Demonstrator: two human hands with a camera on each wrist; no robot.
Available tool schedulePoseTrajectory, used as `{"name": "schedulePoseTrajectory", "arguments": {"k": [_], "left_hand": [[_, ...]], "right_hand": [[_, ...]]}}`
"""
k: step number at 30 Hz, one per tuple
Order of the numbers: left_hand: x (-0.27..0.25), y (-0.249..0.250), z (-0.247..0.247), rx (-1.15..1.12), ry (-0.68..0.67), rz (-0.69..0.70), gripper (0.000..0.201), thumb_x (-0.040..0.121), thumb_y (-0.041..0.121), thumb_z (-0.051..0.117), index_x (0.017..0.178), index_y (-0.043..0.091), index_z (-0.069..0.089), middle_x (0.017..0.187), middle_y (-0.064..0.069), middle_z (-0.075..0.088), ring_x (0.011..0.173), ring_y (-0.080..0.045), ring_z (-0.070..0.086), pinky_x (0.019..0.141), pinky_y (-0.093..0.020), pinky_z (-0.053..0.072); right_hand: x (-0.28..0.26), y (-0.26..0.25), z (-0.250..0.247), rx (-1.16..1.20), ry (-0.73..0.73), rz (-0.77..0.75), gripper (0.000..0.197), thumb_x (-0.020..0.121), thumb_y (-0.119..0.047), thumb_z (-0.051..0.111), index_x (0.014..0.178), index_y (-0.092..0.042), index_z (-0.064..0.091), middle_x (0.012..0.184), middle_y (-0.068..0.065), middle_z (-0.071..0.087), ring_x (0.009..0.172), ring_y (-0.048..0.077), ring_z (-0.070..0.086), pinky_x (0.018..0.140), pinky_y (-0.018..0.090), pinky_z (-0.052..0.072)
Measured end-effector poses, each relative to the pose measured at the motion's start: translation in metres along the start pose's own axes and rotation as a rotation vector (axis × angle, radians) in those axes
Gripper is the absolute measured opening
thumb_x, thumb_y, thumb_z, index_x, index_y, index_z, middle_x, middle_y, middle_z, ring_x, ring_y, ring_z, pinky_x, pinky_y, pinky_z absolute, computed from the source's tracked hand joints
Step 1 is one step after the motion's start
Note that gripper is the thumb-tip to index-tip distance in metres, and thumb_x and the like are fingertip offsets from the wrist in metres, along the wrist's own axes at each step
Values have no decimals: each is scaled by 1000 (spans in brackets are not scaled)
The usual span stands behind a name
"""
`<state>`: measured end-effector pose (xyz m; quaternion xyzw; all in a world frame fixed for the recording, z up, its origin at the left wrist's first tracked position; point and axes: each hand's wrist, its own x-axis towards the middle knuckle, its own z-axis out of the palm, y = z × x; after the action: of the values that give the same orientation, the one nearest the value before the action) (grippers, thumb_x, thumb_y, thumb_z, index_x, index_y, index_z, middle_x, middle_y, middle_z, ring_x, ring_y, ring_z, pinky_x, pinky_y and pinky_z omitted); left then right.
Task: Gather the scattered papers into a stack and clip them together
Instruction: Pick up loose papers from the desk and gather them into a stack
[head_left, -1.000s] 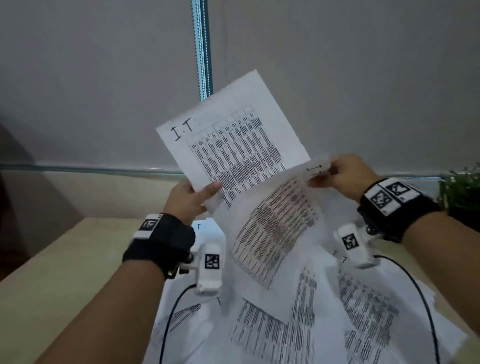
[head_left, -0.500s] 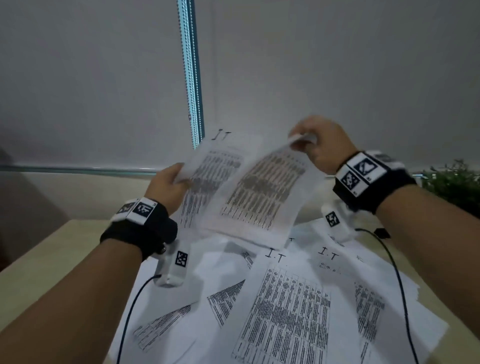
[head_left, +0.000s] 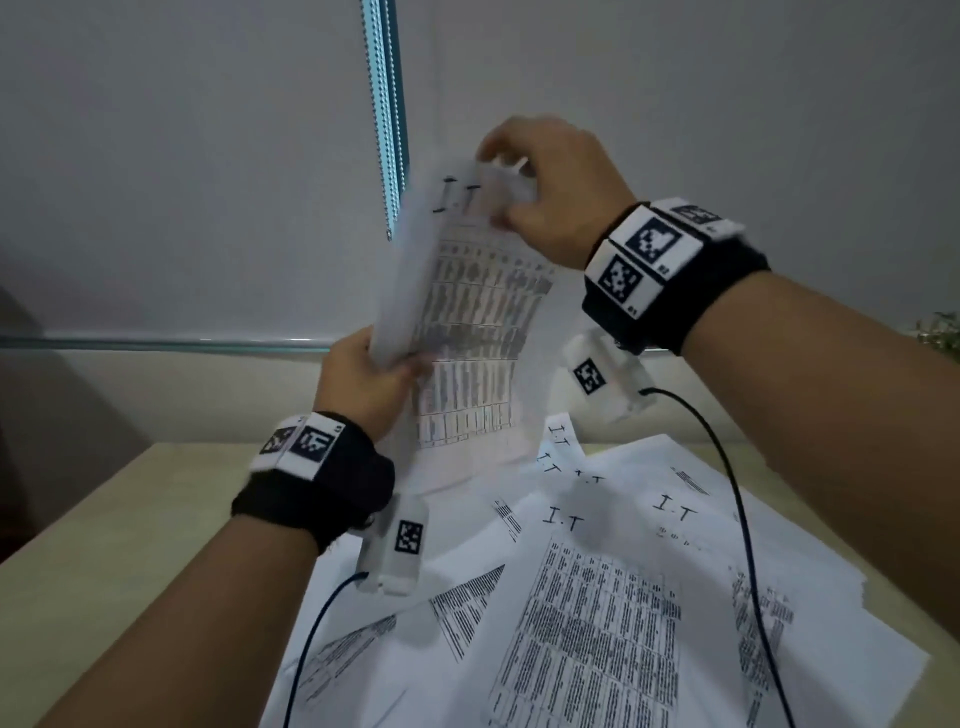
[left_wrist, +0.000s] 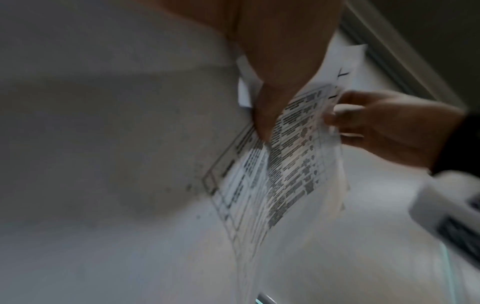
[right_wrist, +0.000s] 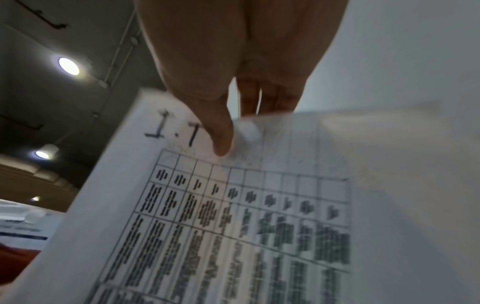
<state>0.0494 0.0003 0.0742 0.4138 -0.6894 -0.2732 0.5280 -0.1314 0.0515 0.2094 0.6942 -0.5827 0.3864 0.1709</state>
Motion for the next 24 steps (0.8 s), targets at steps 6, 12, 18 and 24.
{"name": "schedulePoseTrajectory", "arguments": {"k": [6, 12, 18, 24], "left_hand": [[-11, -54, -25, -3, 38, -268, 36, 77, 11, 75, 108, -1, 62, 91, -15, 64, 71, -22, 55, 60, -21, 41], [-27, -93, -38, 95, 29, -363, 41, 73, 19, 78, 105, -2, 64, 91, -17, 65, 77, -25, 57, 71, -32, 42], [-35, -90, -29, 151, -7, -346, 39, 76, 15, 76, 107, -6, 63, 92, -18, 62, 80, -25, 54, 71, -31, 38], [-33, -90, -24, 150, -32, -366, 46, 75, 15, 76, 113, -5, 60, 96, -19, 62, 83, -27, 55, 75, -33, 41]], "right_hand": [[-108, 66, 56, -169, -576, 415, 58, 76, -37, 73, 125, -21, 48, 127, 6, 55, 116, 25, 52, 96, 32, 40], [-207, 92, 115, -357, -1154, 495, 106, 51, -79, 66, 133, -17, 38, 129, 5, 51, 117, 28, 51, 98, 45, 44], [-197, 108, 97, -381, -1068, 572, 19, 75, -24, 73, 80, -16, 56, 85, 1, 56, 71, 15, 51, 61, 24, 40], [-218, 169, 57, -615, -1085, 744, 54, 76, -25, 71, 126, -14, 54, 130, 10, 55, 118, 33, 54, 95, 44, 46]]}}
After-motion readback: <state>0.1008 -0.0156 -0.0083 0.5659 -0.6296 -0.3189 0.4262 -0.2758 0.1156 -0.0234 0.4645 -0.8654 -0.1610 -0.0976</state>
